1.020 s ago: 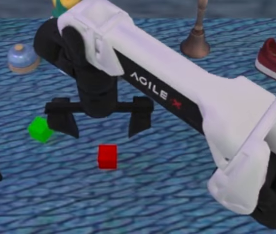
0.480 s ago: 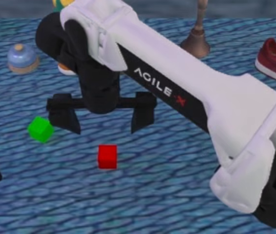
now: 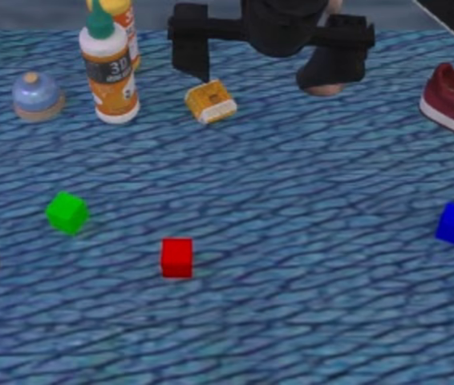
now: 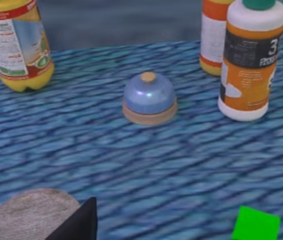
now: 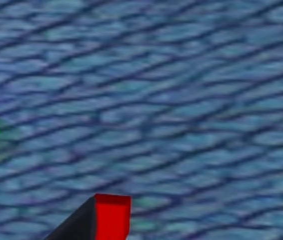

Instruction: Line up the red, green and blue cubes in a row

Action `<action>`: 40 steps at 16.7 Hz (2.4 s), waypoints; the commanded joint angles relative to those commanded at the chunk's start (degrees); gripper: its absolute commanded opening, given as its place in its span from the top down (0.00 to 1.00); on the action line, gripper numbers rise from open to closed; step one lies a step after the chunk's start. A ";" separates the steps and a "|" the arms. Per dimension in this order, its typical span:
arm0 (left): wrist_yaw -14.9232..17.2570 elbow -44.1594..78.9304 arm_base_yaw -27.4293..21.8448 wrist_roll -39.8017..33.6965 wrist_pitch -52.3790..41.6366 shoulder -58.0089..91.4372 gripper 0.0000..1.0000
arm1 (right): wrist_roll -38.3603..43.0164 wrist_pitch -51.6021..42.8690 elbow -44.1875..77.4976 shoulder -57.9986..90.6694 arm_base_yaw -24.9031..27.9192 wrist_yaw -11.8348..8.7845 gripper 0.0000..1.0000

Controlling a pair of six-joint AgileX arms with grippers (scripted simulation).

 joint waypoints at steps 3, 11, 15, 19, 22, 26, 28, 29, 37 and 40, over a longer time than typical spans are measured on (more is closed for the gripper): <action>0.07 10.46 -1.24 2.02 -7.50 14.72 0.00 | -6.49 9.99 -18.12 -19.51 -6.17 1.67 0.00; -0.07 39.00 -4.56 7.71 -28.93 54.65 0.00 | -24.19 40.82 -77.28 -74.60 -23.54 1.52 0.00; -0.14 51.83 -5.99 10.17 -38.19 71.15 0.00 | -30.95 55.82 -103.99 -96.13 -30.47 -1.11 0.00; -0.11 62.17 -7.11 12.06 -45.11 84.21 0.00 | -35.58 69.07 -123.34 -112.16 -35.59 -4.56 0.00; -0.05 67.33 -7.65 12.98 -48.35 90.12 0.00 | -37.60 76.36 -132.43 -120.59 -38.05 -6.80 0.00; -0.01 69.84 -7.91 13.41 -49.86 93.04 0.00 | -38.42 80.02 -136.67 -124.86 -39.17 -8.05 0.00; -0.01 69.84 -7.91 13.41 -49.86 93.04 0.00 | -38.42 80.02 -136.67 -124.86 -39.17 -8.05 0.00; -0.01 69.84 -7.91 13.41 -49.86 93.04 0.00 | -38.42 80.02 -136.67 -124.86 -39.17 -8.05 0.00; 0.01 64.26 -7.80 13.58 -40.57 96.74 0.00 | -38.42 80.02 -136.67 -124.86 -39.17 -8.05 0.00; 0.03 60.96 -7.80 13.58 -35.39 98.63 0.00 | -38.42 80.02 -136.67 -124.86 -39.17 -8.05 0.00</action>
